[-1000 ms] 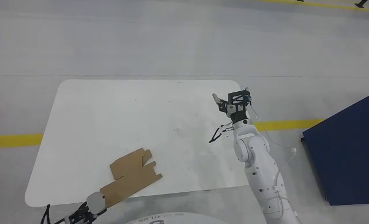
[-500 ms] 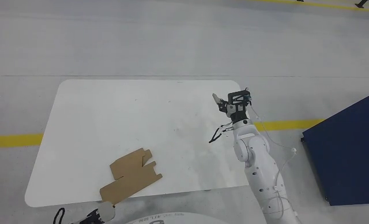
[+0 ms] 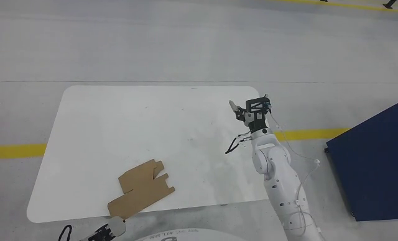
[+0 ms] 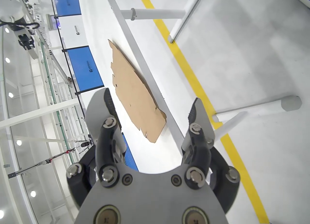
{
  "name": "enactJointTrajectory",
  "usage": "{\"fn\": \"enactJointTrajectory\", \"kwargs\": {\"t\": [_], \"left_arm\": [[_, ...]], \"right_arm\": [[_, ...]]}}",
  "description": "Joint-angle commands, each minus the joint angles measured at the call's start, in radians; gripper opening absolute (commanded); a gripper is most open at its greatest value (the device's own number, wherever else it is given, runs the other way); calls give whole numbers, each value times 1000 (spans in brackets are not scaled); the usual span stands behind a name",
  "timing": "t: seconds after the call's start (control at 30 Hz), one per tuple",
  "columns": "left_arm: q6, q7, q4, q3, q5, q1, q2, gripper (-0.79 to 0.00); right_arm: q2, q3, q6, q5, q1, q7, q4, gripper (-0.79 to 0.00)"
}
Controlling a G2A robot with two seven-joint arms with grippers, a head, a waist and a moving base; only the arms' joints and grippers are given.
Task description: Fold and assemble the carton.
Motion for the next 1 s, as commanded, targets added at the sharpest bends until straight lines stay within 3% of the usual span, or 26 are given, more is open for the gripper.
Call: {"fn": "enactJointTrajectory", "kwargs": {"t": [0.0, 0.07, 0.27, 0.47, 0.6, 0.73, 0.97], "left_arm": [[-12, -25, -2, 3, 0, 0, 3, -243], [-23, -48, -3, 9, -2, -1, 3, -317], [-47, -94, 8, 39, -10, -27, 1, -394], [-46, -132, 26, 69, -24, -62, -2, -391], [-46, -138, 33, 79, -24, -72, -1, -314], [-51, -155, 38, 85, -27, -79, 0, -317], [-60, -160, 39, 94, -31, -85, 3, -548]], "right_arm": [[0, 0, 0, 0, 0, 0, 0, 0], [0, 0, 0, 0, 0, 0, 0, 0], [0, 0, 0, 0, 0, 0, 0, 0], [0, 0, 0, 0, 0, 0, 0, 0], [0, 0, 0, 0, 0, 0, 0, 0], [0, 0, 0, 0, 0, 0, 0, 0], [0, 0, 0, 0, 0, 0, 0, 0]]}}
